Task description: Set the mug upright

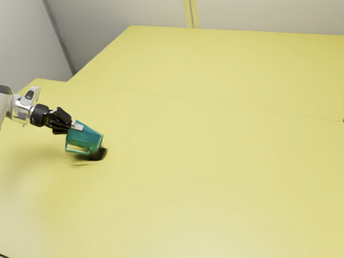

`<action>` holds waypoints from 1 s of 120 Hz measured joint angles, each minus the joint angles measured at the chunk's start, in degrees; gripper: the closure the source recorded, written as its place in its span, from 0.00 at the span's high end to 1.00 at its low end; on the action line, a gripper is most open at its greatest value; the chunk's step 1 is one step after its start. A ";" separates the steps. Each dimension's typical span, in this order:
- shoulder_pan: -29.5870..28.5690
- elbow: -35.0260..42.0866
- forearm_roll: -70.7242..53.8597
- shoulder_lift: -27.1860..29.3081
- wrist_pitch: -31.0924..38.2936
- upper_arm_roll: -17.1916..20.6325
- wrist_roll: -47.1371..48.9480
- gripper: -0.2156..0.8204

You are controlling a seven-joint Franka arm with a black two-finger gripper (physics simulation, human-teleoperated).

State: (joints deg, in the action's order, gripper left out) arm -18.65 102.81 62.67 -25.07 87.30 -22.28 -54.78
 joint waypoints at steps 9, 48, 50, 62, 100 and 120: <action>2.09 0.84 -0.48 3.04 0.13 -0.03 0.06 0.07; 15.19 0.85 -21.26 13.32 8.49 4.03 7.32 0.07; 15.36 0.77 -22.74 13.55 9.15 4.80 7.89 0.07; 16.01 0.00 -32.06 14.19 13.00 9.83 11.71 0.07; 20.03 0.40 -55.19 15.52 23.80 19.13 25.38 0.07; 19.88 4.06 -60.16 15.71 28.09 19.98 31.93 0.06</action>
State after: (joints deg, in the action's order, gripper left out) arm 1.24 106.86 2.51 -9.36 115.39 -2.31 -22.84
